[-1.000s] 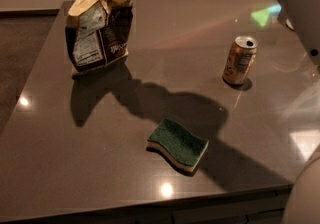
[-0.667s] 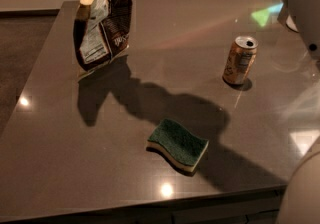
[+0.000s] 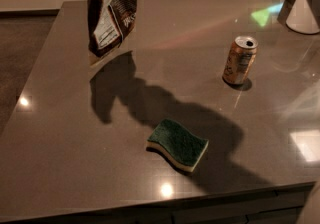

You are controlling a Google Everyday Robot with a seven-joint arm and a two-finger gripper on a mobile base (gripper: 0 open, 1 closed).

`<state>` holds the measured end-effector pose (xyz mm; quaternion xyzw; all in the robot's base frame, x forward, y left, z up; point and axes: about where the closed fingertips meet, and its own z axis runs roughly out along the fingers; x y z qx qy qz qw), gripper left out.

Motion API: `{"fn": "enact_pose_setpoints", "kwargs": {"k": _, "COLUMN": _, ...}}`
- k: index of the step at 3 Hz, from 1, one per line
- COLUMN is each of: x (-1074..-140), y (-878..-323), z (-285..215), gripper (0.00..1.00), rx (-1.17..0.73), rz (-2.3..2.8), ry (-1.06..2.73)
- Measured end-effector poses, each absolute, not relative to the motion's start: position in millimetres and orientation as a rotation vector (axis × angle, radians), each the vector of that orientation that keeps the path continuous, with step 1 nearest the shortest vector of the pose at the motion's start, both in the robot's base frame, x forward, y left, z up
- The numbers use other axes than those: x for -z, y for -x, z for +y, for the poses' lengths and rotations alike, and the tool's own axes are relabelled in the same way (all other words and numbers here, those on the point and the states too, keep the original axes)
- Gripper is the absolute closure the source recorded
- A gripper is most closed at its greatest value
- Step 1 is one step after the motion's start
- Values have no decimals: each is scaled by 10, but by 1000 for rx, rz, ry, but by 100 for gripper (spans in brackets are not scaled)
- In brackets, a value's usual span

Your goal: Pick brown chip bag

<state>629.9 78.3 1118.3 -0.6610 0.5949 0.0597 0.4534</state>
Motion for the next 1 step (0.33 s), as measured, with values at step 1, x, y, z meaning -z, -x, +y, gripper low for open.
{"fn": "enact_pose_setpoints", "kwargs": {"k": 1, "x": -11183, "y": -6298, "z": 784, "gripper": 100, "rx": -147, "rz": 1468, "ry": 1632}}
